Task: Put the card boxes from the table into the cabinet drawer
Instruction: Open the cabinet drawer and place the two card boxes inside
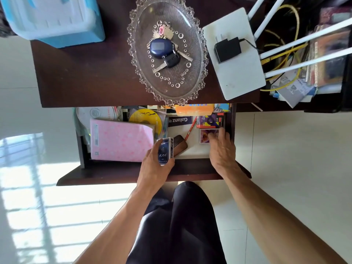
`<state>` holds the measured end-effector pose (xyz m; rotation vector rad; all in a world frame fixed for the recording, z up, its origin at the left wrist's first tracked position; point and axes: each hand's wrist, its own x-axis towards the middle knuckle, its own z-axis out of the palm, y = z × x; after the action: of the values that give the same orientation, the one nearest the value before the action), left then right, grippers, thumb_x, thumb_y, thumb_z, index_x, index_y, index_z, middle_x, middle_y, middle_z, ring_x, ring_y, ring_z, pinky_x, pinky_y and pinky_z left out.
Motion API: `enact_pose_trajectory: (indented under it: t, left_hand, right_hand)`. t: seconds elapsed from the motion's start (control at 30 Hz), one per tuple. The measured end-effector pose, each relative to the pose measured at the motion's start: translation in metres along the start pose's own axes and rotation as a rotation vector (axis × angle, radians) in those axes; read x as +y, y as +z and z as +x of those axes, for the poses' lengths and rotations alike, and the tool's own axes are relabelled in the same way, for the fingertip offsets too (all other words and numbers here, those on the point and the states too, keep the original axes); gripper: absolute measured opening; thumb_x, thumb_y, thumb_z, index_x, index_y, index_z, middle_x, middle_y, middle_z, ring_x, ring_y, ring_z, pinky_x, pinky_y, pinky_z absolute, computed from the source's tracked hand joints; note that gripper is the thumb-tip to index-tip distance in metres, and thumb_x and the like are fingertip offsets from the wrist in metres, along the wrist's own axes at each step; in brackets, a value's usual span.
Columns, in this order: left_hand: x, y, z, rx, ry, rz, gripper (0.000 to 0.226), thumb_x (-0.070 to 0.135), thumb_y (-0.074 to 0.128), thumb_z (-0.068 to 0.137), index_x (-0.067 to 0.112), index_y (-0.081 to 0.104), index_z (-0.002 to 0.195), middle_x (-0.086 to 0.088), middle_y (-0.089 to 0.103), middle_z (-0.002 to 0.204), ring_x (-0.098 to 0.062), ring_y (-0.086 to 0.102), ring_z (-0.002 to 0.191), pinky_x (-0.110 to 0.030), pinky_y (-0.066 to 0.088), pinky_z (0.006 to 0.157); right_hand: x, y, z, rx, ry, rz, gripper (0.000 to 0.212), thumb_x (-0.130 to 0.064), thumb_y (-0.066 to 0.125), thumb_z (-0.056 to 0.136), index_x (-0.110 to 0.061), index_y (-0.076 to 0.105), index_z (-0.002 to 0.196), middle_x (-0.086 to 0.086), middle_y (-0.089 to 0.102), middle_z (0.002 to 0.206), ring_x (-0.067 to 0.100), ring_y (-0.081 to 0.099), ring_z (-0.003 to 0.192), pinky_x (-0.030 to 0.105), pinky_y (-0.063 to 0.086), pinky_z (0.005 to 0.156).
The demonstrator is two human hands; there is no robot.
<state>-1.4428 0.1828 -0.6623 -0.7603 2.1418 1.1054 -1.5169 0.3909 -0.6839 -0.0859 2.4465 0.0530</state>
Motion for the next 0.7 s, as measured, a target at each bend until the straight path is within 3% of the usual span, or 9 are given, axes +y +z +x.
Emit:
enact_pose_trajectory:
  t: [0.2,0.3,0.53,0.7]
  left_hand:
    - [0.005,-0.007,-0.003,0.015,-0.027,0.02,0.064,0.042,0.07,0.075,0.043,0.038,0.13,0.001,0.066,0.113,-0.014,0.063,0.09,-0.027,0.046,0.075]
    - [0.007,-0.009,-0.001,0.014,-0.029,0.039,0.066,0.04,0.072,0.074,0.041,0.039,0.13,0.005,0.065,0.109,-0.012,0.059,0.088,-0.024,0.044,0.073]
    - [0.012,-0.011,-0.003,0.021,0.034,0.047,0.072,0.034,0.076,0.07,0.036,0.037,0.131,0.015,0.057,0.1,-0.008,0.054,0.086,-0.019,0.037,0.067]
    - [0.016,-0.014,-0.005,-0.044,0.076,0.063,0.078,0.027,0.074,0.072,0.035,0.034,0.138,0.007,0.064,0.119,-0.018,0.058,0.105,-0.03,0.047,0.083]
  right_hand:
    - [-0.01,-0.001,-0.012,-0.144,-0.213,0.117,0.062,-0.009,0.06,0.096,-0.03,0.042,0.151,0.008,0.055,0.141,0.027,0.059,0.124,0.045,0.056,0.098]
    - [-0.008,0.0,-0.01,-0.209,-0.147,0.075,0.067,-0.015,0.057,0.098,-0.033,0.03,0.157,0.008,0.05,0.148,0.03,0.055,0.129,0.051,0.056,0.097]
    - [-0.006,0.003,-0.01,-0.199,-0.025,0.113,0.058,-0.026,0.054,0.101,-0.03,0.033,0.154,0.005,0.041,0.156,0.032,0.053,0.133,0.053,0.056,0.095]
    - [-0.016,-0.007,-0.019,-0.162,-0.053,0.402,0.06,-0.02,0.06,0.098,-0.026,0.037,0.153,0.007,0.049,0.149,0.024,0.059,0.127,0.042,0.057,0.095]
